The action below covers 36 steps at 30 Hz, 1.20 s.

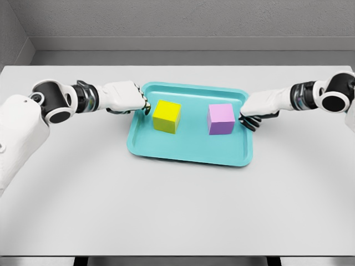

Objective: Push two cubes

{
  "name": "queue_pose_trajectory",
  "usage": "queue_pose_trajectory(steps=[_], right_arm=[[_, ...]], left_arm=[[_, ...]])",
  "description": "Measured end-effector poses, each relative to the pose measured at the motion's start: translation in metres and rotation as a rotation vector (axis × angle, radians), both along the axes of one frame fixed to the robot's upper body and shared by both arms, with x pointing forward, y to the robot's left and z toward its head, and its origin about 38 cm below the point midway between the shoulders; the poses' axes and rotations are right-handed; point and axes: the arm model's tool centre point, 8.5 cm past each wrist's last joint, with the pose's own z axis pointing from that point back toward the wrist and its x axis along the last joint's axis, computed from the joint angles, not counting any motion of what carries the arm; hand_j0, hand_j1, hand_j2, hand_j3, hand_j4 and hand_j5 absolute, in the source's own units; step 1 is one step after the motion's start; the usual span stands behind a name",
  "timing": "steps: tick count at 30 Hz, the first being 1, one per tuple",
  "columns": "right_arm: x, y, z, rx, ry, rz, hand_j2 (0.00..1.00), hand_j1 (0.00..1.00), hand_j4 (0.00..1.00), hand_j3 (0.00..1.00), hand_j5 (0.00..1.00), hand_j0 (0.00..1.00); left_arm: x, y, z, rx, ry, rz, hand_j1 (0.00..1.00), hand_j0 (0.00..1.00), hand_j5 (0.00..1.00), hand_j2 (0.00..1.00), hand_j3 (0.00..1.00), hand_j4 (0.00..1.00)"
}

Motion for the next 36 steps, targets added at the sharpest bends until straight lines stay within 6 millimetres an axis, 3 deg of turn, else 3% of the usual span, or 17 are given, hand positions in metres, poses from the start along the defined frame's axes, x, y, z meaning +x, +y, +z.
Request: queue_pose_trajectory(steps=[21,36], right_arm=[[0.000,0.013,-0.004,-0.013,0.011,0.030,0.15,0.15,0.15,0.15,0.15,0.15],[0.000,0.026,-0.003,-0.007,0.012,0.052,0.15,0.15,0.15,0.15,0.15,0.15]], left_arm=[[-0.002,-0.016,0.001,-0.018,0.003,-0.028,0.63,0.63,0.63,0.63,0.63,0.63],[-0.003,-0.042,-0.001,-0.026,0.005,-0.072,0.63,0.63,0.63,0.63,0.63,0.63]])
